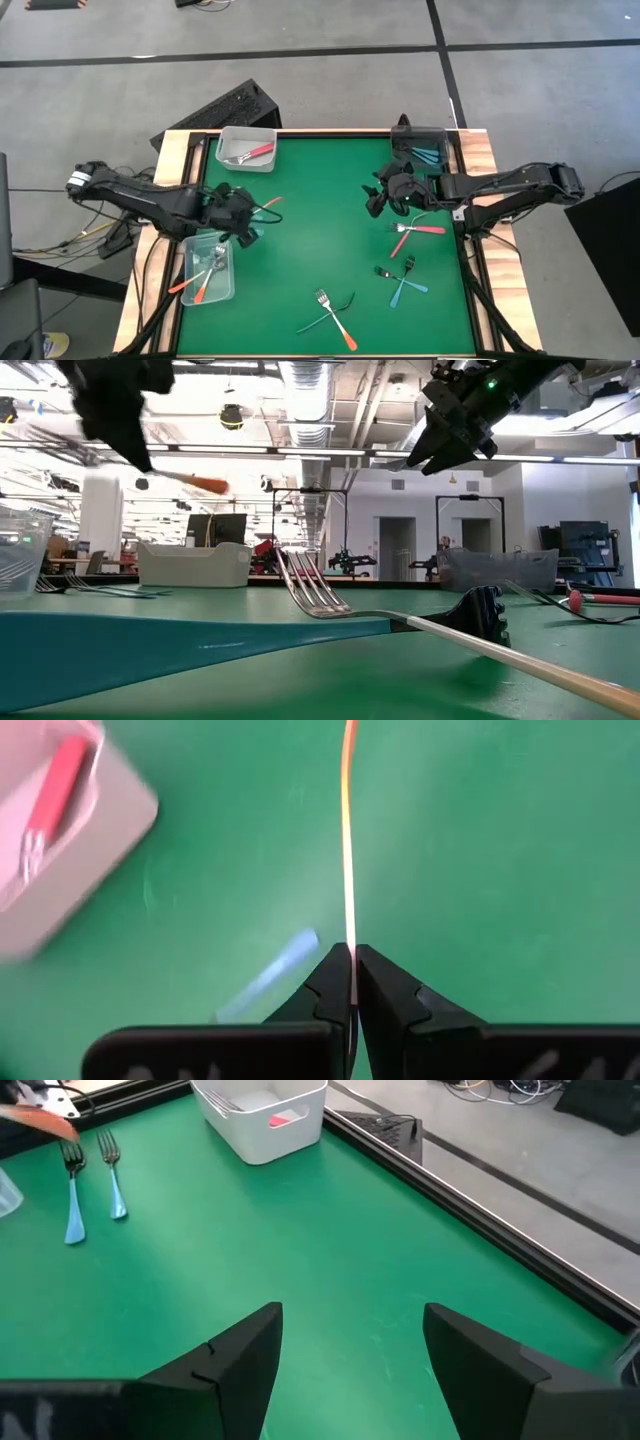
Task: Sort silverware by color (type)
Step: Put the orange fork into the transparent bin
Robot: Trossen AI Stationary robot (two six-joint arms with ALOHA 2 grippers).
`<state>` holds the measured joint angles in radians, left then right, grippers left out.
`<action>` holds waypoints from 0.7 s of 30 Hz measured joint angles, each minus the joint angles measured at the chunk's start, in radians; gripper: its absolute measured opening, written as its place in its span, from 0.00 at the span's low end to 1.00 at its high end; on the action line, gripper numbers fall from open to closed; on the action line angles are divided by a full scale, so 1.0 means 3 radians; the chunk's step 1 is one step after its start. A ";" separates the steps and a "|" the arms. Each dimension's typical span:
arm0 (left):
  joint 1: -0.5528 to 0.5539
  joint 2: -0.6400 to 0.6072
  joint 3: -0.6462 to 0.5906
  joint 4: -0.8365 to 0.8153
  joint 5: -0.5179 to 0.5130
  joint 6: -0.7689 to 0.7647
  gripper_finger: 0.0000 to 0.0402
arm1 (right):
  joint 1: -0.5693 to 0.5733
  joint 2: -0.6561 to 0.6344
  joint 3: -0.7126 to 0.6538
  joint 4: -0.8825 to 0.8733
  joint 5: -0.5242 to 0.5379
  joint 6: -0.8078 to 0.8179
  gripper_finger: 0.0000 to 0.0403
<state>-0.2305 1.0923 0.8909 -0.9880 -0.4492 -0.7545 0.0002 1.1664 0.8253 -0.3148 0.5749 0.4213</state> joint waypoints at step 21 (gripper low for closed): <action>-0.2051 -0.0196 0.0118 -0.1547 0.1231 -0.3080 0.00 | -0.0003 0.0000 0.0001 -0.0015 0.0009 0.0036 0.67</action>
<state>-0.8459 1.0336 0.9264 -1.4520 -0.0799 -1.6786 -0.0006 1.1664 0.8257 -0.3191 0.5777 0.4322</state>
